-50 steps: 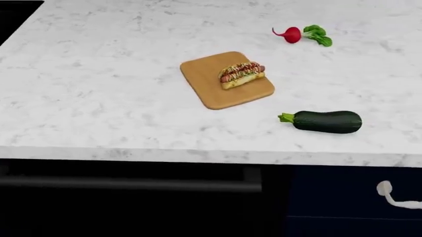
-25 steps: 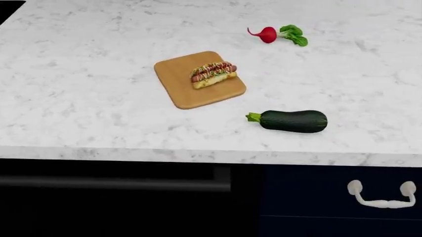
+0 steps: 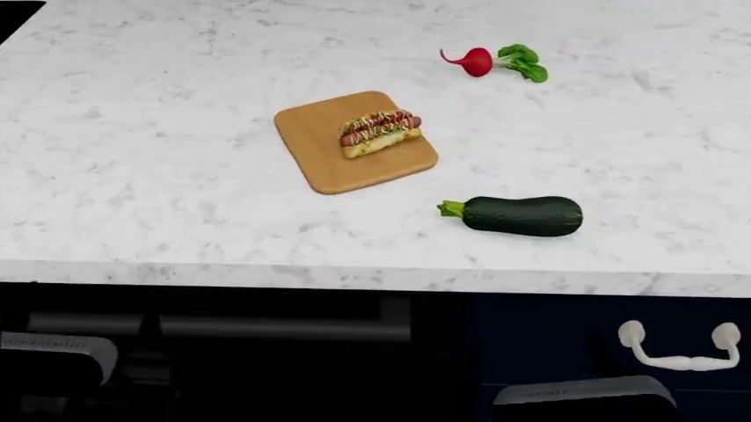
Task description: Clear the non-vegetable object off the cutting board and place the vegetables onto it.
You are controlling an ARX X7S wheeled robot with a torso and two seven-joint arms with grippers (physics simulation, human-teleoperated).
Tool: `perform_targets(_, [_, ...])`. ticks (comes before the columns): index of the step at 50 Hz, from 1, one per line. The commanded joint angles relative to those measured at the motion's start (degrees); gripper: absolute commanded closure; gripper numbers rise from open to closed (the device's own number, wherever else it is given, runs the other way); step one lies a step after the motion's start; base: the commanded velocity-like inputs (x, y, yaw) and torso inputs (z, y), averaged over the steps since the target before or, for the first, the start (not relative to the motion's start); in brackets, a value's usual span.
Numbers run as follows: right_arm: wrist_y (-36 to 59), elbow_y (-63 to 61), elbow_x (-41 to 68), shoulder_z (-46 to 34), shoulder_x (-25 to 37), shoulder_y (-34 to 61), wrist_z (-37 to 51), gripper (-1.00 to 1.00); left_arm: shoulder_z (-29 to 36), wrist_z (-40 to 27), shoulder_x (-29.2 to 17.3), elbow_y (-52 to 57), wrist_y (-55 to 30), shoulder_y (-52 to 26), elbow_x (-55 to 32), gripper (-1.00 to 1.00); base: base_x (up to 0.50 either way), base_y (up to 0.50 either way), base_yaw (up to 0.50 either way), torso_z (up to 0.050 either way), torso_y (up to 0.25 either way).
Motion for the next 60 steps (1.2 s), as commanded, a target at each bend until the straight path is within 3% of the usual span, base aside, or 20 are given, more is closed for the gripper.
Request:
perform_targets(1, [20.52,-12.08,-1.97,-0.29,2.11,9.91,-4.17,-1.00,-2.33,1.50,-0.45,9.97,-16.84,-8.92,-1.79,-1.00,0.00,0.00,0.00,0.000,0.000])
perform_targets(9, [33.42,-15.01,-1.20,-1.08,3.56,20.10,-7.20,-1.00,-2.86,1.52,-0.86,10.86,-22.50,-15.31,-3.06,-1.00,0.00,0.00,0.00,0.000,0.000])
perform_targets(21, [44.14,-11.64,1.26,-2.53,5.16,33.76,-12.04,-1.00,-3.00,2.89,-1.14,5.99,-29.89,-28.41,-5.09,-1.00,0.00,0.00,0.00,0.000,0.000])
perform_targets(35, [48.93,-4.03,3.95,-3.04,5.63,45.57,-16.27,-1.00,-0.64,3.56,-0.27,-2.26,-32.53,-40.39,-5.30,-1.00,0.00,0.00,0.00,0.000,0.000])
perform_targets(51, [50.81,4.29,5.06,-4.52,6.79,59.12,-18.29,-1.00,0.09,3.89,-0.62,-9.53,-30.03,-47.08,-4.55,-1.00,0.00,0.00,0.00,0.000,0.000])
perform_targets(60, [50.42,7.12,5.40,-5.70,6.67,61.83,-18.54,-1.00,-0.05,3.90,-0.81,-10.59,-29.90,-48.50,-4.78,-1.00,0.44,0.00,0.00,0.000,0.000])
